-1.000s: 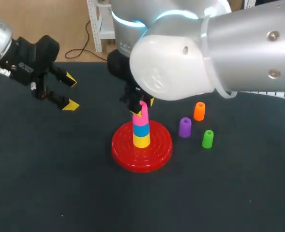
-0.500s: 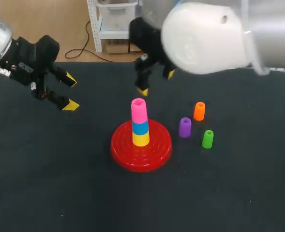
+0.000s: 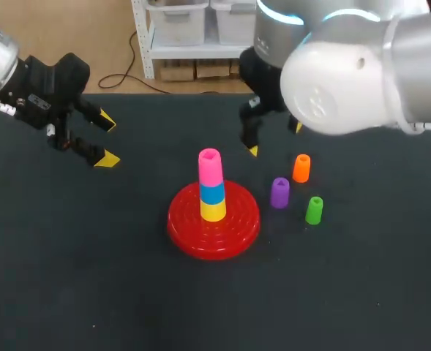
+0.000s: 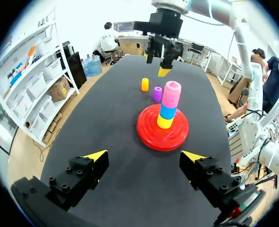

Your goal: Pick up and stack the cylinders on the red base in this order: pink,purple,orange,green

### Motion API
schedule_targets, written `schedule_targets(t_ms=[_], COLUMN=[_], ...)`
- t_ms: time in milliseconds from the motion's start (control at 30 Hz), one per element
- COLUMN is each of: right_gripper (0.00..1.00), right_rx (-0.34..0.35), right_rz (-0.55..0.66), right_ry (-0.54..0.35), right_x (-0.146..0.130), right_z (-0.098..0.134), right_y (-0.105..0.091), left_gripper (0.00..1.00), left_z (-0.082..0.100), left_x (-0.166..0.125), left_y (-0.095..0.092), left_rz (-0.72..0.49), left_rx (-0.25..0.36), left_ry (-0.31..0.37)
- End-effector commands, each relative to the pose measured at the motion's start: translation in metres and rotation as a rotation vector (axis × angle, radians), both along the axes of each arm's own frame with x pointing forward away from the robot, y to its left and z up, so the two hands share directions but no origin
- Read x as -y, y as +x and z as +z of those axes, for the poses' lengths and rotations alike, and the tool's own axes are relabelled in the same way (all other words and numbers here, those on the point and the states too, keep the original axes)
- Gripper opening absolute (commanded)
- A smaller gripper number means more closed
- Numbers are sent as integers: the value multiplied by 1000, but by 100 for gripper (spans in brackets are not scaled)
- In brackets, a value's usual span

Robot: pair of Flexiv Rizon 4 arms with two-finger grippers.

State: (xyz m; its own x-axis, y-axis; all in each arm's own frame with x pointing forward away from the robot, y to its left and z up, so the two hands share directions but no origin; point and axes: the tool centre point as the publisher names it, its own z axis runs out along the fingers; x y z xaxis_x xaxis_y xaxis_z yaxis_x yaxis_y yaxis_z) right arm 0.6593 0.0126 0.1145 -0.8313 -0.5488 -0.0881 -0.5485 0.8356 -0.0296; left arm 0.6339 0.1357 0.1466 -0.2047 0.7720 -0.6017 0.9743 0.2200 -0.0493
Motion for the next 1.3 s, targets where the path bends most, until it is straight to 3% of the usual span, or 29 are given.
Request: schedule_targets(t_ms=[33, 333, 533, 633, 667, 1100, 1300], right_gripper=[100, 100, 100, 100, 100, 100, 100], right_rx=[-18, -42, -46, -26, -9, -9, -59], right_rz=[-7, -15, -8, 7, 43, 43, 29], right_ry=[-5, 40, 24, 41, -3, -3, 22], right_x=[4, 18, 22, 22, 20, 20, 17], right_z=[-24, -63, -74, -73, -73, -73, -75], right_y=[-4, -14, -23, -28, -29, -29, -35], left_gripper=[100, 100, 100, 100, 100, 100, 100], left_z=[0, 0, 0, 0, 0, 0, 0], left_x=[0, 0, 0, 0, 0, 0, 0], left_y=[0, 0, 0, 0, 0, 0, 0], left_rz=[0, 0, 0, 0, 0, 0, 0], left_rx=[-1, -1, -1, -1, -1, -1, -1], left_ry=[3, 3, 3, 3, 3, 3, 3])
